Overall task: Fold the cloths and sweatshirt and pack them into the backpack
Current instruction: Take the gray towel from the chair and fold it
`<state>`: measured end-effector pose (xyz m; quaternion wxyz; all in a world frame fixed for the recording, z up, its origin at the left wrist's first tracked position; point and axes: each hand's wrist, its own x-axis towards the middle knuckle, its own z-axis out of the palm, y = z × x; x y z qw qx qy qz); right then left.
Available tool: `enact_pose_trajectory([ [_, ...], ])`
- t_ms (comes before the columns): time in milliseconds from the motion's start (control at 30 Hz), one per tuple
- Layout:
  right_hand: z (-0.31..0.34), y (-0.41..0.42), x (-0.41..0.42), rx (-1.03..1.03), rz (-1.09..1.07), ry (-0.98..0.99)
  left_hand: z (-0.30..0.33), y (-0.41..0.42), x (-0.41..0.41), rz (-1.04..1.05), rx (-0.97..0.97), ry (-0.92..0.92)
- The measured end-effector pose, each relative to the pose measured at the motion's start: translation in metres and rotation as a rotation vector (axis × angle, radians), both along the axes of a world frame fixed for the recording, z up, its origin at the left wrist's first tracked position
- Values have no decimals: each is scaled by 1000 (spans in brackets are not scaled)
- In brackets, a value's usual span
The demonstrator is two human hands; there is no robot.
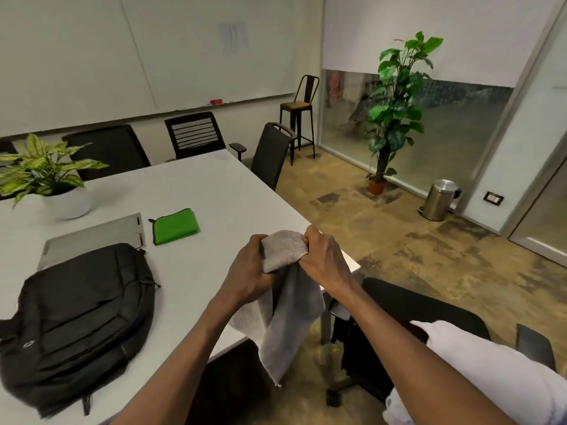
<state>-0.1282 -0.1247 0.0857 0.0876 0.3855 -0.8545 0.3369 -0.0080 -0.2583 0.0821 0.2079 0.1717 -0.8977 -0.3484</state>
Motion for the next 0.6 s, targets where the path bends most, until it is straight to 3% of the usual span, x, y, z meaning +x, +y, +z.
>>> enact_pose_trajectory([
  [400, 22, -96, -8, -123, -7, 36, -7, -118, 13, 263, -109, 36],
  [600, 5, -127, -31, -128, -11, -5, -22, -150, 12, 399, -61, 17],
])
